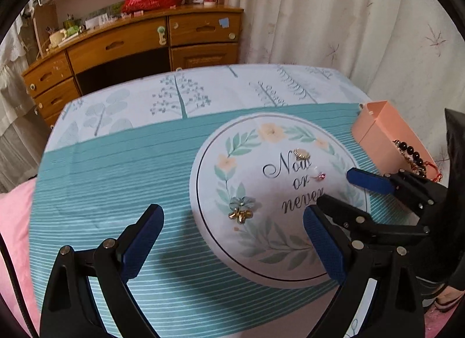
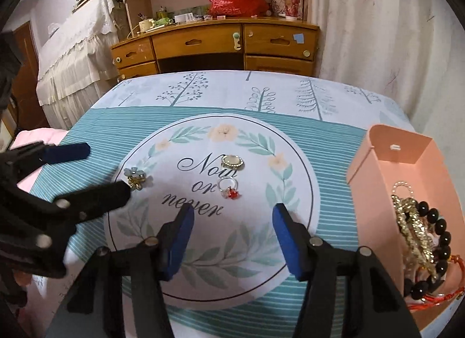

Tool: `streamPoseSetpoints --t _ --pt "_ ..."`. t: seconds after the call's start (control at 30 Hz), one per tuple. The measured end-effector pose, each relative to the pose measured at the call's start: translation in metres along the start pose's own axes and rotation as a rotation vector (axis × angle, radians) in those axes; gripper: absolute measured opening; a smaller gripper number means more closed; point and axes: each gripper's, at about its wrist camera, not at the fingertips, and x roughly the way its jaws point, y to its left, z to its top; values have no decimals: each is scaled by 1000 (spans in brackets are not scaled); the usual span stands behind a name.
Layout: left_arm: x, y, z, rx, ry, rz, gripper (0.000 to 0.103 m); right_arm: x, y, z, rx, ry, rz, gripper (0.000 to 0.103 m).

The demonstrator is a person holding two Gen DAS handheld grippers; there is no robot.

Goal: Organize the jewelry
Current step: 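Grasp the small silver flower pin with the left tool while the right tool grasps the red-stone ring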

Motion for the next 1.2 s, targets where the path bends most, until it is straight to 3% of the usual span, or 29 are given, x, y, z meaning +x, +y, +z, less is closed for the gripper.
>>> streamPoseSetpoints --t 0.2,0.4,0.53,0.6,0.8,1.07,1.2 --pt "10 -1 -4 9 5 17 96 5 -2 6 22 4 -20 41" --pt "16 -4 -4 39 -6 67 94 10 3 11 -10 10 -39 36" --pt "23 -3 -5 34 9 78 86 15 9 15 -48 14 -58 30" --pt "25 -3 -6 32 4 81 83 16 12 16 -69 14 -45 21" --pt "27 -9 -7 50 -28 70 66 16 20 16 -113 14 -31 8" --pt "23 -13 -7 54 -49 64 18 13 22 12 -138 13 -30 8" --pt "21 -12 -8 48 -49 58 18 12 22 11 -136 16 -25 8"
